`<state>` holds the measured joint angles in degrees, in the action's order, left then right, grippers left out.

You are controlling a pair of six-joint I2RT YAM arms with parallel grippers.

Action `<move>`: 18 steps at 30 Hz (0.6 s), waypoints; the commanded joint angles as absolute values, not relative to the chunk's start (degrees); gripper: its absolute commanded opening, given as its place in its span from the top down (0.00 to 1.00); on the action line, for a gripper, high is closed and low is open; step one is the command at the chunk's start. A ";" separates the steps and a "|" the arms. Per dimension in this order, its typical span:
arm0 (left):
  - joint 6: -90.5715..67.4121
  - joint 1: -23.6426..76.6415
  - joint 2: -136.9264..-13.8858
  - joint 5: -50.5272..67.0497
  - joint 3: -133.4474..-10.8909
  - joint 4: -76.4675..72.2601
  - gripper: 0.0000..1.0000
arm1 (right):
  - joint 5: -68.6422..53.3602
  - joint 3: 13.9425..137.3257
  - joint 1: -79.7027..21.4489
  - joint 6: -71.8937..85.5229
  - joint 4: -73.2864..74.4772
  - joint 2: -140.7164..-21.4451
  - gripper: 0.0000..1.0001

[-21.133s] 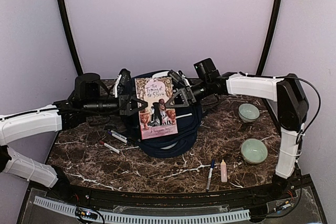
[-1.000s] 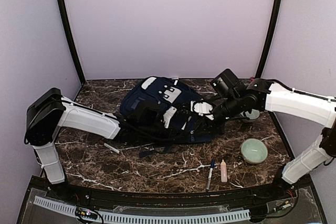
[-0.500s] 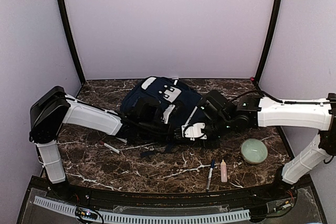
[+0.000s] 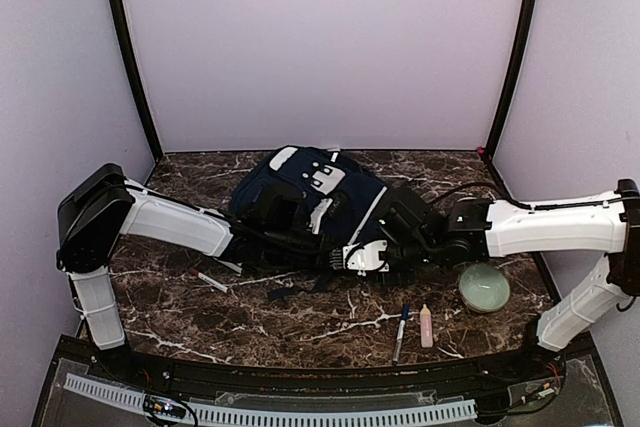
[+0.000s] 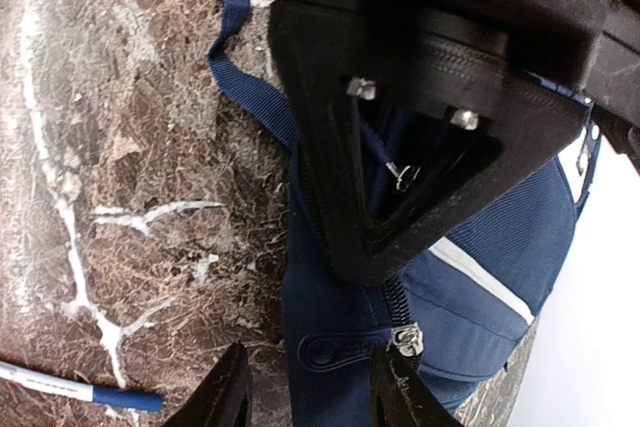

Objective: Pack the student bag
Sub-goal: Grab the largest pocket of the student bag.

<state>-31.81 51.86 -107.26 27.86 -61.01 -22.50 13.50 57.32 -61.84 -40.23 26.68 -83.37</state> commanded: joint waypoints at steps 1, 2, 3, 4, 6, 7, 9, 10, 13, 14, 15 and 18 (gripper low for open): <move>-32.61 51.07 -106.25 29.27 -64.03 -28.37 1.00 | 17.03 55.96 -63.14 -41.15 21.76 -83.73 0.59; -32.75 51.06 -106.26 29.39 -64.07 -28.39 1.00 | 17.18 55.84 -63.23 -41.33 21.76 -83.88 0.59; -32.83 51.06 -106.26 29.48 -64.12 -28.47 1.00 | 17.41 55.69 -63.46 -41.55 21.58 -84.05 0.59; -32.87 51.02 -106.33 29.57 -64.15 -28.48 1.00 | 17.67 55.42 -63.57 -41.86 21.47 -84.17 0.59; -32.87 50.98 -106.29 29.74 -64.27 -28.48 1.00 | 18.38 55.01 -63.87 -42.30 21.08 -84.56 0.59; -32.86 50.98 -106.26 29.79 -64.26 -28.48 1.00 | 18.96 54.83 -63.96 -42.51 20.89 -84.82 0.60; -32.82 50.91 -106.18 29.77 -64.20 -28.52 1.00 | 20.32 54.57 -64.14 -42.80 20.38 -85.26 0.60; -32.85 50.89 -106.17 29.87 -64.17 -28.54 1.00 | 20.99 54.45 -64.16 -43.09 20.00 -85.38 0.60; -32.84 50.89 -106.17 30.05 -64.08 -28.56 1.00 | 23.18 53.91 -64.12 -43.93 18.63 -85.58 0.64; -32.87 50.87 -106.17 30.12 -64.03 -28.61 1.00 | 23.84 53.92 -64.20 -44.23 18.37 -85.72 0.66; -32.83 50.81 -106.17 30.13 -63.99 -28.65 1.00 | 24.41 53.96 -64.15 -44.33 18.08 -85.77 0.69; -32.85 50.72 -106.26 30.30 -63.83 -28.80 1.00 | 26.49 54.11 -64.16 -44.82 16.95 -85.34 0.75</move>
<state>-32.40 51.46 -107.74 28.99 -61.58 -22.57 22.41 54.50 -63.77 -43.83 20.62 -85.10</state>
